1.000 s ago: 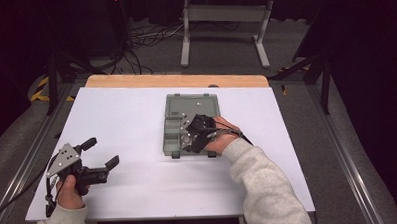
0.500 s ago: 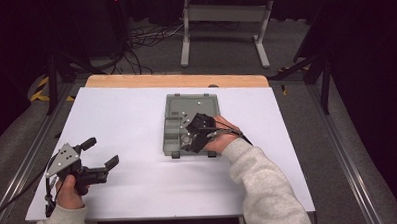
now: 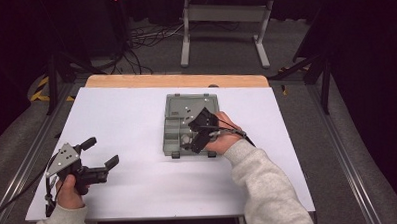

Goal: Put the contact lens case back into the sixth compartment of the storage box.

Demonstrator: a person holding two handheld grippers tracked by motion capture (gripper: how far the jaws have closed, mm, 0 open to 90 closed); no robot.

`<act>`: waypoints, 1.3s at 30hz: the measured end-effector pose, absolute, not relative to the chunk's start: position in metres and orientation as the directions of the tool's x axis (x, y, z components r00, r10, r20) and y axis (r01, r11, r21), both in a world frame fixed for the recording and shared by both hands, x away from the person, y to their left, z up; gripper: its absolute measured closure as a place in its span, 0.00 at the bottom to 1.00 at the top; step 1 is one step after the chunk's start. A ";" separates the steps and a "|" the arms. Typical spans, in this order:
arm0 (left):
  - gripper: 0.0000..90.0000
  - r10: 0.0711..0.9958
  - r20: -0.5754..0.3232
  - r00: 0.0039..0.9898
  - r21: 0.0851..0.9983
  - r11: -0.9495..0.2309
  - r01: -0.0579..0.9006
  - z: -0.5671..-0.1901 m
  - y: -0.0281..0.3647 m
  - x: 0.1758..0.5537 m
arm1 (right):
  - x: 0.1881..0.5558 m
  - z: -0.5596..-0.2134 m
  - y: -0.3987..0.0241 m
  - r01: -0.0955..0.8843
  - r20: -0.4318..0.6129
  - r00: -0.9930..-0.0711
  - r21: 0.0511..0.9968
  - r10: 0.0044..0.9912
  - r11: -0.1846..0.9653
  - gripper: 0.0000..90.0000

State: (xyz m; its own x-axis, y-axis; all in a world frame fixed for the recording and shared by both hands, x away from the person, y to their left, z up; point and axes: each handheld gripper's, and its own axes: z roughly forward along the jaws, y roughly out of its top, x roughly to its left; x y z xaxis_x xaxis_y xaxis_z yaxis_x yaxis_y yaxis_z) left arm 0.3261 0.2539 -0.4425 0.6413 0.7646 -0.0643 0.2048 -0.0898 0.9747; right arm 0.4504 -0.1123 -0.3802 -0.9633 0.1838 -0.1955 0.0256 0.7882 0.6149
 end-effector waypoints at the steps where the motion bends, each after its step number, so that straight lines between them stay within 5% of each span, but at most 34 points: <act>1: 0.00 0.765 -0.064 0.641 0.975 -0.090 0.205 -0.443 0.254 0.326 | 0.450 -0.380 -0.112 0.026 -0.196 -0.963 0.615 0.184 0.788 0.03; 24: 0.00 0.770 -0.067 0.635 0.974 -0.086 0.208 -0.443 0.256 0.325 | 0.427 -0.355 -0.122 0.018 -0.229 -0.947 0.662 0.225 0.749 0.00; 39: 0.00 0.770 -0.068 0.634 0.974 -0.087 0.210 -0.444 0.256 0.325 | 0.401 -0.345 -0.159 0.076 -0.207 -0.916 0.753 0.345 0.653 0.00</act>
